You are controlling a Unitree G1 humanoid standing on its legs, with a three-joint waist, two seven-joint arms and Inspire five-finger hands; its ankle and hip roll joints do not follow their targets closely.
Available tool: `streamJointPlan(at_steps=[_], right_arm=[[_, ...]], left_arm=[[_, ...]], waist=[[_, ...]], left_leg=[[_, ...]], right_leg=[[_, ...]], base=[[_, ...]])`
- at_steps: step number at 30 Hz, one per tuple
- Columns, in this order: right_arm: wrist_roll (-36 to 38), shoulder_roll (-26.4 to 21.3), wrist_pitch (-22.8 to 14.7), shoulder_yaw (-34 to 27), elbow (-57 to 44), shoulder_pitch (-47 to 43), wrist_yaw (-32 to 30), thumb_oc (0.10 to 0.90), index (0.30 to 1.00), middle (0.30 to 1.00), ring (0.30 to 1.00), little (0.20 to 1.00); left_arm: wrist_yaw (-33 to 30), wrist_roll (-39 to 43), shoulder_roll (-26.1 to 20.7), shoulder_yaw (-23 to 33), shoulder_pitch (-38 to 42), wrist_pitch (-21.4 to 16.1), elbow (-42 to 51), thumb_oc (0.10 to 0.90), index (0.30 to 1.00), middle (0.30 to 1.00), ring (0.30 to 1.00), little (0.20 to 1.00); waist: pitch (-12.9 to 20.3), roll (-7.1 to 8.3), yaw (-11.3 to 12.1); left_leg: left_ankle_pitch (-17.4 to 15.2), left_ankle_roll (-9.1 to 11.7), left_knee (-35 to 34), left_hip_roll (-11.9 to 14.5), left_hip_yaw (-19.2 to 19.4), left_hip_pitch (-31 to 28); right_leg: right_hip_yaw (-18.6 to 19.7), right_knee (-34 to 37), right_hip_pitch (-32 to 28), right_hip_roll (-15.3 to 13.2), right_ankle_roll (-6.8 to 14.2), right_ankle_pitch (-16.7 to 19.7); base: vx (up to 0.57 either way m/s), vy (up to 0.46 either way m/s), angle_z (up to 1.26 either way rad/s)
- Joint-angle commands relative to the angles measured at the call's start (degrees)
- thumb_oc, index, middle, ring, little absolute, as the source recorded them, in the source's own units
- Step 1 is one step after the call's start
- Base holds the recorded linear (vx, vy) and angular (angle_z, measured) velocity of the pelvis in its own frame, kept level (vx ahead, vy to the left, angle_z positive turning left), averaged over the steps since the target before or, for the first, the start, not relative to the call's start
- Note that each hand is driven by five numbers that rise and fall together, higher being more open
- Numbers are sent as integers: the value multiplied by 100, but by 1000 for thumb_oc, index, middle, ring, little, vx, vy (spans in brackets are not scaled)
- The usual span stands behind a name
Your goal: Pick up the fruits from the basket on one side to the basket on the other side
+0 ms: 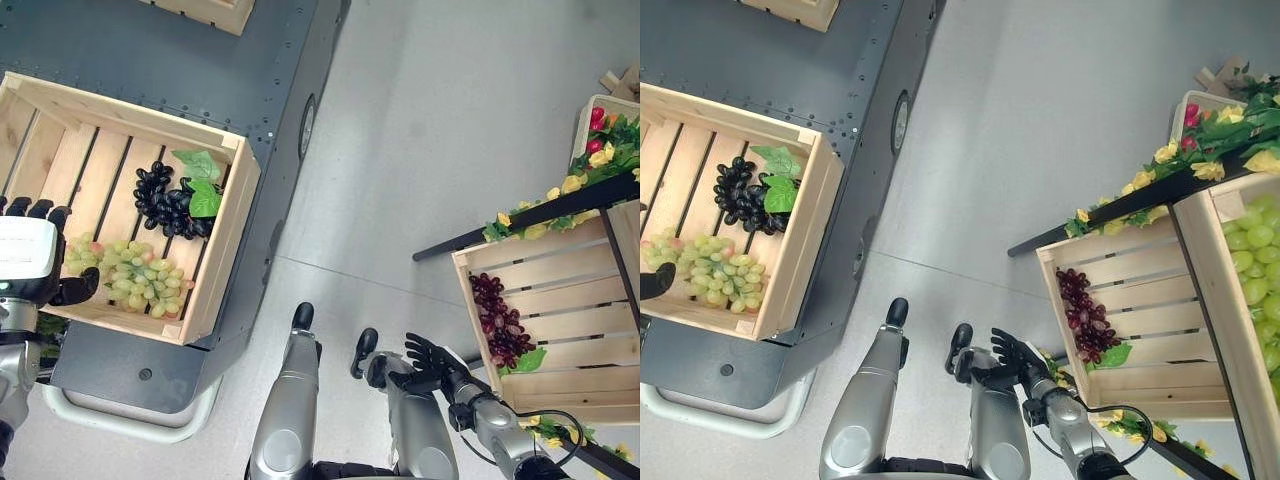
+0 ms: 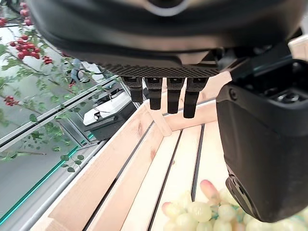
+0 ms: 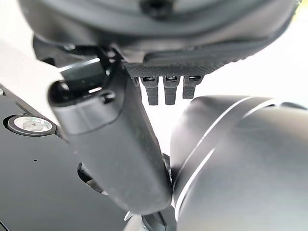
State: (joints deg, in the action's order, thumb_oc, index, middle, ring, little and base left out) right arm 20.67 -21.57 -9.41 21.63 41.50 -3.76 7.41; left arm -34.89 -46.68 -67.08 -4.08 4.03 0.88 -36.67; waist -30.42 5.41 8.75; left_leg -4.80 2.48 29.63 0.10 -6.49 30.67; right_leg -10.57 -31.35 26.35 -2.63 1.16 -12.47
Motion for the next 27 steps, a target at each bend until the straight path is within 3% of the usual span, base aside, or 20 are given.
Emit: streamJointPlan(at_steps=[1,7,11,16,27], right_arm=[[126,-106,-209,180,-106,283,79,800,900,900,900,900],[183,-73,-202,226,-87,198,110,800,900,900,900,900],[204,-83,-196,211,-29,182,117,800,900,900,900,900],[352,-124,-206,219,-53,103,95,800,900,900,900,900],[355,-108,-312,286,22,62,126,800,900,900,900,900]], left_arm=[[-26,-204,-655,361,192,159,-173,800,900,900,900,900],[457,-387,-777,-46,546,27,-161,800,900,900,900,900],[868,-315,-939,-149,680,-524,-231,800,900,900,900,900],[999,-303,-999,-73,518,-438,-171,800,900,900,900,900],[1401,-360,-1208,-517,1041,-744,-340,800,900,900,900,900]], waist=[[63,-53,-45],[63,24,-51],[63,13,-38],[63,-38,-18],[63,11,-17]], left_leg=[[7,-454,-195,-499,574,89],[33,-442,-223,-466,588,131],[43,-419,-245,-466,574,100],[67,-432,-272,-462,584,123],[139,-402,-390,-443,552,116]], right_leg=[[-234,371,-544,298,-160,235],[-240,444,-546,320,-136,289],[-253,483,-576,317,-129,304],[-265,474,-544,302,-146,295],[-334,523,-513,297,-122,322]], base=[[0,0,0],[0,0,0],[0,0,0],[-16,9,3],[-4,2,1]])
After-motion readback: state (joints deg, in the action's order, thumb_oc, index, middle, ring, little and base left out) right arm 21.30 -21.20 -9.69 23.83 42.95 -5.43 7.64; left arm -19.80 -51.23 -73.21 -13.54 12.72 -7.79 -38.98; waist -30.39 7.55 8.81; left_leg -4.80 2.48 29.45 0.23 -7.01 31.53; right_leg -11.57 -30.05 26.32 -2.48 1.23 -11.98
